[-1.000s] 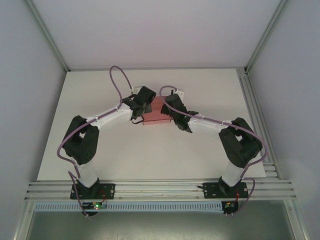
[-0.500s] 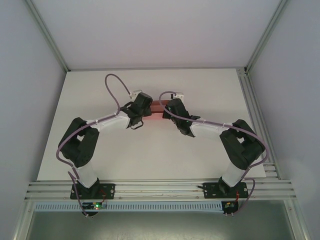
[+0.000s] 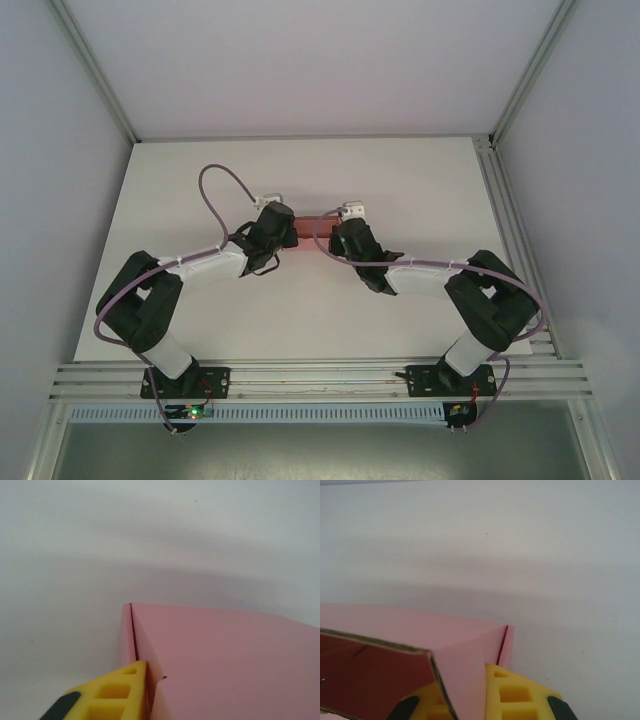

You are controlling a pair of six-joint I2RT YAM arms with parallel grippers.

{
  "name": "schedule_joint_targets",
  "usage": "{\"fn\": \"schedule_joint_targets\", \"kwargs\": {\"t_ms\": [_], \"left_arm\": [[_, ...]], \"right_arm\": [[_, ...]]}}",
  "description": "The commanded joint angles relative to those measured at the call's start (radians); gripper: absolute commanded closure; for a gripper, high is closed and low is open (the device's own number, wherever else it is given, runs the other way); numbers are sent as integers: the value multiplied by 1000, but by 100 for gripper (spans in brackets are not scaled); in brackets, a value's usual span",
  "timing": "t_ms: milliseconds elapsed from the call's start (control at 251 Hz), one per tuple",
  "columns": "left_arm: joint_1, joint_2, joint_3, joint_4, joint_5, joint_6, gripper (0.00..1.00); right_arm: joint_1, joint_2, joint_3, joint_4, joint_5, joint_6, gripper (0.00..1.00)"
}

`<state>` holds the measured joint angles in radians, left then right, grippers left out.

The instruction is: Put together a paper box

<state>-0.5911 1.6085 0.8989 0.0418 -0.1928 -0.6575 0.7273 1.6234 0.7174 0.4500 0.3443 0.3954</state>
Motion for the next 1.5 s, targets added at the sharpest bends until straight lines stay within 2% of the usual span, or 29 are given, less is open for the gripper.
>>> {"fn": "schedule_joint_targets", "kwargs": {"t_ms": [0,84,160,299,455,623,734,854,998,1117,1245,1405,1496], "left_arm": [[-27,-20,-15,-104,94,7,73],[-35,-43,-13,-141,98,11,70],[-47,-74,-5,-209,84,30,58],[-55,-175,-12,-298,72,25,25],[-58,-297,-9,-376,85,-32,0],[-45,-367,49,-502,30,-160,0],[20,-364,64,-521,40,-263,0],[101,-325,13,-411,173,-340,0],[143,-269,-81,-196,269,-417,0],[154,-249,-114,-107,263,-397,0],[154,-226,-124,-109,232,-371,1],[153,-154,-156,-76,230,-351,12],[153,-113,-199,16,308,-341,21]], "right_arm": [[10,16,-65,-47,-21,-58,100],[12,16,-85,-40,-29,-59,100],[19,8,-100,-37,-38,-55,100],[55,-21,-117,-47,16,-73,100],[73,-43,-159,-28,46,-106,100],[83,-61,-248,100,49,-171,100],[100,-67,-269,151,45,-241,100],[124,-49,-286,186,39,-268,100],[156,-10,-304,260,39,-333,100],[165,-16,-310,254,2,-369,100],[173,-23,-348,303,-14,-409,99],[175,-31,-365,347,-31,-413,95],[177,-41,-349,302,-33,-399,92]]}}
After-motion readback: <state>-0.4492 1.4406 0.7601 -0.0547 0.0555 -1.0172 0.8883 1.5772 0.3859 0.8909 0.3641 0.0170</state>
